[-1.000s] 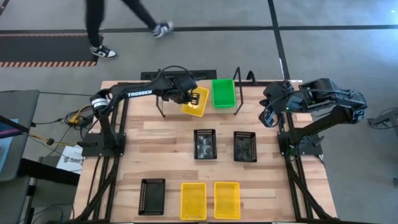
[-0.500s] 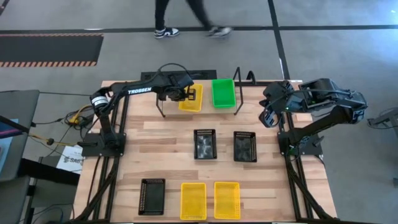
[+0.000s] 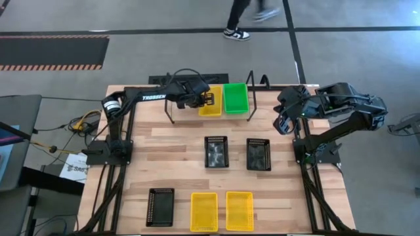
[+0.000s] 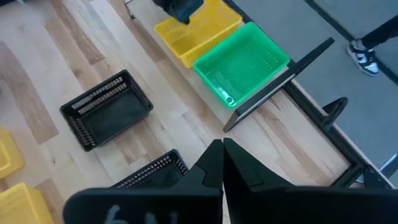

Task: Stack baskets on shelf by color
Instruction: Put the top yellow bin on the shelf

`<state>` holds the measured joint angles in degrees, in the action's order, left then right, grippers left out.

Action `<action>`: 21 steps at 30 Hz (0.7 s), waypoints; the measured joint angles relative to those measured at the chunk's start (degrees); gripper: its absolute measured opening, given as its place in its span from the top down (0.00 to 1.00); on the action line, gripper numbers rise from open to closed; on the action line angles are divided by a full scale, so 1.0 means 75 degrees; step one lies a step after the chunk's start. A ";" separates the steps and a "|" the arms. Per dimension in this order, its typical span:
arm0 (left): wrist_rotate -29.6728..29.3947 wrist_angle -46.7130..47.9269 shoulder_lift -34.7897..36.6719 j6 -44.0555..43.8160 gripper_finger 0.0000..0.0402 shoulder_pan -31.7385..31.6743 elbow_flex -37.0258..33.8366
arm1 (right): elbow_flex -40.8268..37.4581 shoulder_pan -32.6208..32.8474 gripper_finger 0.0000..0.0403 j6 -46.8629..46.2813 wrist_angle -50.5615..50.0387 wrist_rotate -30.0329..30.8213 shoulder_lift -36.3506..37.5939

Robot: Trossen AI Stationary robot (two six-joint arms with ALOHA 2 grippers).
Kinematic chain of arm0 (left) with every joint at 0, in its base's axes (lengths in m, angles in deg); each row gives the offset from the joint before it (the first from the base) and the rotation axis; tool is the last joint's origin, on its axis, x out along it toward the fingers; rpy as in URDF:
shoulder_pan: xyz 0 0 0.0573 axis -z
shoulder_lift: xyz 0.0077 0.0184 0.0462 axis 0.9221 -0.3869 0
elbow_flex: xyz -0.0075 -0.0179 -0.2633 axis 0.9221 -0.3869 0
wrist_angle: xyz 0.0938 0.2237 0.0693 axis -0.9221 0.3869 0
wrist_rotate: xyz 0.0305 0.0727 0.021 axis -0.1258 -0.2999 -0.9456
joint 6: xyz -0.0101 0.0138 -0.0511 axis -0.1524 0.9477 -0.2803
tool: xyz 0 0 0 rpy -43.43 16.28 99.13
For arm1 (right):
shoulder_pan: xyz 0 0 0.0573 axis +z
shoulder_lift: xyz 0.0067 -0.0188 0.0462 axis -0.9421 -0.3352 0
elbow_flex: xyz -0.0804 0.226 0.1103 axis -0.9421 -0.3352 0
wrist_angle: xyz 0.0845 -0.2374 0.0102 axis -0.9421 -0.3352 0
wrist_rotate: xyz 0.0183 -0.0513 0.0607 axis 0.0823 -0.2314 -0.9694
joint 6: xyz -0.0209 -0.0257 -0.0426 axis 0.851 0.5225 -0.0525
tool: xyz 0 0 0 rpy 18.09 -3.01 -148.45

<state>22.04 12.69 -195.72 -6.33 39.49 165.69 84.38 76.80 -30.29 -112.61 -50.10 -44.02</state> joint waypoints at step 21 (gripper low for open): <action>0.0025 -0.0391 0.0029 0.0898 0.94 0.0058 0.0252 | -0.0001 0.0001 0.96 0.0008 0.0000 -0.0100 -0.0001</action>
<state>22.22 9.76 -195.50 0.41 39.93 167.58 84.37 76.81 -30.23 -112.61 -50.84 -44.02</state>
